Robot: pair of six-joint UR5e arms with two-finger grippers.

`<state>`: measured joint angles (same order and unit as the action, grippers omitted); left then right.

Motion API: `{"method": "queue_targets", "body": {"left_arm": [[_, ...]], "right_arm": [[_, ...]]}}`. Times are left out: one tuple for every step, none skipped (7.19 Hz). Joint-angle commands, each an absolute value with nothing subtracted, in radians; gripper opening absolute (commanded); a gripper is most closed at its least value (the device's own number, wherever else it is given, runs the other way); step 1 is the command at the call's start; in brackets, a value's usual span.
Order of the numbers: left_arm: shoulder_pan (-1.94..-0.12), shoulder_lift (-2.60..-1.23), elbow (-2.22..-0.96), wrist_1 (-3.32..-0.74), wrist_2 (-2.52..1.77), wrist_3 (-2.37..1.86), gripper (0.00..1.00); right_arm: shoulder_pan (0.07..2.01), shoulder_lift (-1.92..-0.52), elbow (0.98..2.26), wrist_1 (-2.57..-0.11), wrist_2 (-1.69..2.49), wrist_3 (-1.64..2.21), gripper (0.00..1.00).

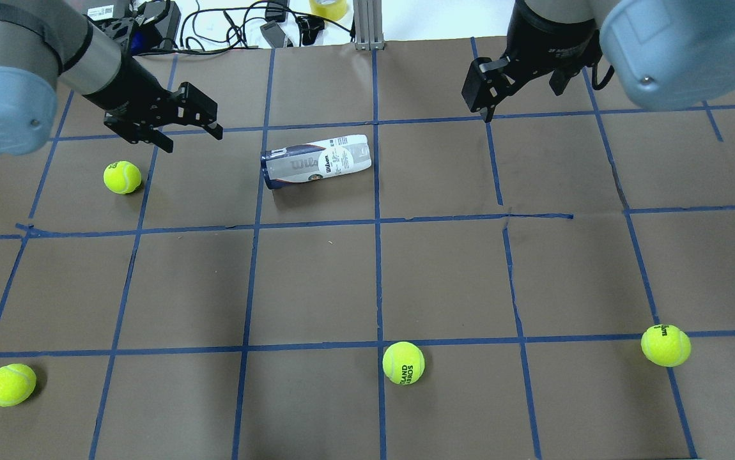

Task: Lift up tennis ball bucket
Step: 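Reach the left gripper down to the lid end of the lying can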

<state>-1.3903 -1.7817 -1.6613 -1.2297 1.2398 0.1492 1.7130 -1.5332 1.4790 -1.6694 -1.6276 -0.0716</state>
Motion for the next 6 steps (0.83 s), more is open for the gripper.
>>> {"method": "queue_targets", "body": {"left_arm": [[-1.390, -1.926, -1.669, -1.038, 1.117, 0.144, 1.00], [-1.391, -1.974, -1.667, -0.999, 1.074, 0.144, 1.00], [-1.390, -2.014, -1.667, -0.979, 1.069, 0.144, 1.00], [-1.391, -2.049, -1.669, -0.960, 1.062, 0.143, 1.00], [-1.391, -2.071, -1.670, -0.960, 1.008, 0.143, 1.00], [-1.391, -2.098, -1.674, -0.963, 0.991, 0.141, 1.00]], "right_arm": [[1.717, -1.548, 1.480, -1.637, -1.589, 0.106, 1.00], [1.717, -1.548, 1.480, -1.635, -1.589, 0.103, 1.00], [1.717, -1.548, 1.483, -1.634, -1.589, 0.095, 1.00], [1.713, -1.548, 1.483, -1.635, -1.588, 0.092, 1.00], [1.715, -1.548, 1.483, -1.634, -1.589, 0.092, 1.00], [1.710, -1.551, 1.483, -1.634, -1.592, 0.089, 1.00]]}}
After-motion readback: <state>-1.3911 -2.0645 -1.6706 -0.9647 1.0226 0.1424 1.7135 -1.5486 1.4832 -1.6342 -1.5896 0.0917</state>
